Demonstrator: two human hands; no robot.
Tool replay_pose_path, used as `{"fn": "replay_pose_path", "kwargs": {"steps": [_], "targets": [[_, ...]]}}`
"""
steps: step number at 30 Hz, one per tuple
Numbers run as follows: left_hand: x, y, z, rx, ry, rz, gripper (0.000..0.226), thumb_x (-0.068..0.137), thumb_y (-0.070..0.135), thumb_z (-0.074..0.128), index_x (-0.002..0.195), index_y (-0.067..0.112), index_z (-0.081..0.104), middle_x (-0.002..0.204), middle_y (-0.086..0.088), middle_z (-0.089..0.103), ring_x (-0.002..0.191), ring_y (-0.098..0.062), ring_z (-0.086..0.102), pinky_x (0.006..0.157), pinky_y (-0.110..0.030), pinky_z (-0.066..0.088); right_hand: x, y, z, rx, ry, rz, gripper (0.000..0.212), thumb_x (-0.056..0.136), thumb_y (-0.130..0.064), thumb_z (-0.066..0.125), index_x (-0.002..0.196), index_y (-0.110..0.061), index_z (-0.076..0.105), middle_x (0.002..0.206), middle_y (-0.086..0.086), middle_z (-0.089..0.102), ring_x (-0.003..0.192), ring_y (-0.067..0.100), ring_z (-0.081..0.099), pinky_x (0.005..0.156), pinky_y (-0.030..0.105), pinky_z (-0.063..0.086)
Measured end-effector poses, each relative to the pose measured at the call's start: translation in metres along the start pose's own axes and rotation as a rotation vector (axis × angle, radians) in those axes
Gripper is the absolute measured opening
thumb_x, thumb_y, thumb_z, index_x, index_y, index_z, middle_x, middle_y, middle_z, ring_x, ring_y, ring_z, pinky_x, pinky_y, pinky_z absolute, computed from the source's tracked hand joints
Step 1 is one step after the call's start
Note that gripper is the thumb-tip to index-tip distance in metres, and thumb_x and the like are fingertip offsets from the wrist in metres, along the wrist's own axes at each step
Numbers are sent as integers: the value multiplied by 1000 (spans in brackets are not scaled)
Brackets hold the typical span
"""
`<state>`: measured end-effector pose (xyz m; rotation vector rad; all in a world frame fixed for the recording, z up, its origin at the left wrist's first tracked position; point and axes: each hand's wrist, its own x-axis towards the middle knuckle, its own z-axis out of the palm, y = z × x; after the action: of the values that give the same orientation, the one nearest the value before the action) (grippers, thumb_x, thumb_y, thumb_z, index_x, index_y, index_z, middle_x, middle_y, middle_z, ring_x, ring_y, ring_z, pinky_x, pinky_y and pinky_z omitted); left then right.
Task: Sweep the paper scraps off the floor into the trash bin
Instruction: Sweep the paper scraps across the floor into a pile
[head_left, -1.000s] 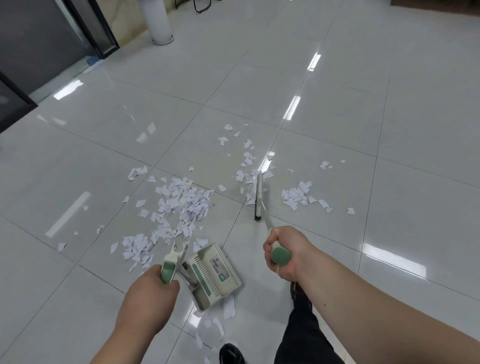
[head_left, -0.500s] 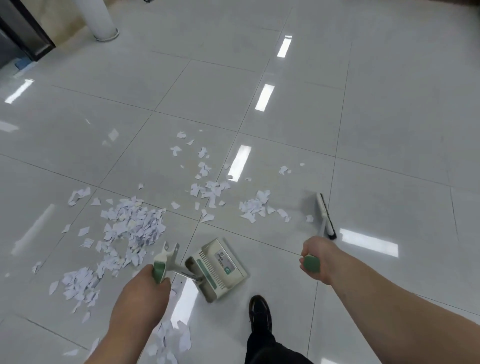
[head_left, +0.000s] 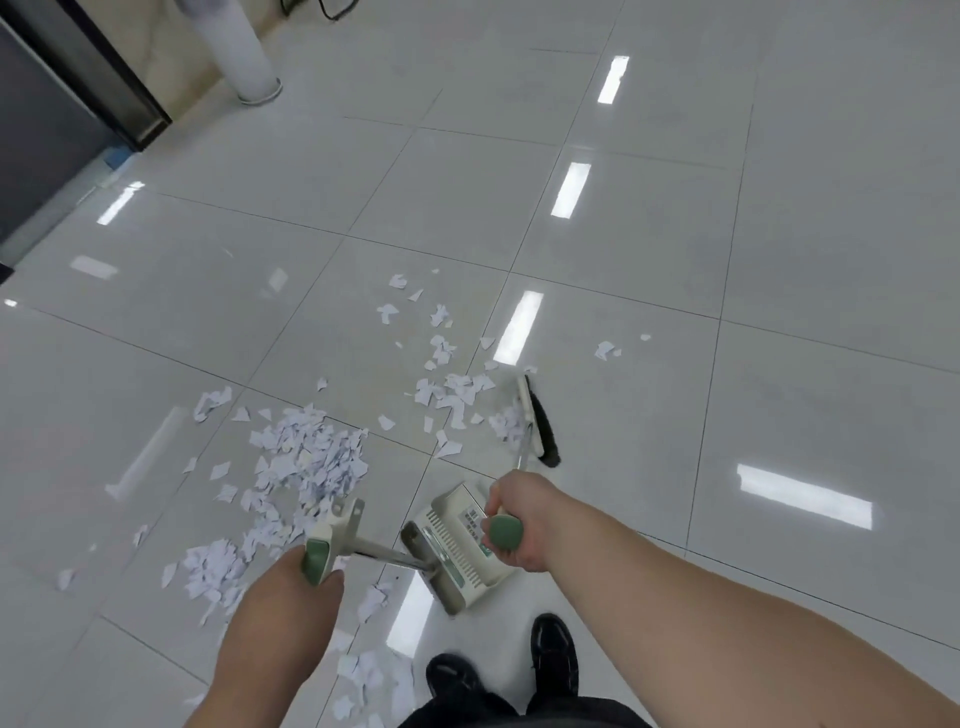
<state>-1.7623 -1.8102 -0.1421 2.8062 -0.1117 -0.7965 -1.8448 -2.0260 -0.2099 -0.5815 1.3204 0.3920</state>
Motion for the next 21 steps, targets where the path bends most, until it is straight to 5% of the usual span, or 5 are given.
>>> {"fn": "replay_pose_path", "kwargs": {"steps": [8,21], "targets": [[39,-26,-21,-39,13,-32,17,96,28,58,84,18,54,75,-5,64,68,-21,60,57,-31,39,-5,-29,51,-63,-72,-81,23,80,5,47,94,-11,55,72,13,54,34,18,49,41,19,45],[134,-12,-56,-94,-85,111,17,95,22,58,79,16,54,71,-4,62,66,-21,58,55,-29,36,-20,-59,33,-95,272,-201,16,76,8,45,80,-6,52,65,11,50,36,19,47,43,22,45]]}}
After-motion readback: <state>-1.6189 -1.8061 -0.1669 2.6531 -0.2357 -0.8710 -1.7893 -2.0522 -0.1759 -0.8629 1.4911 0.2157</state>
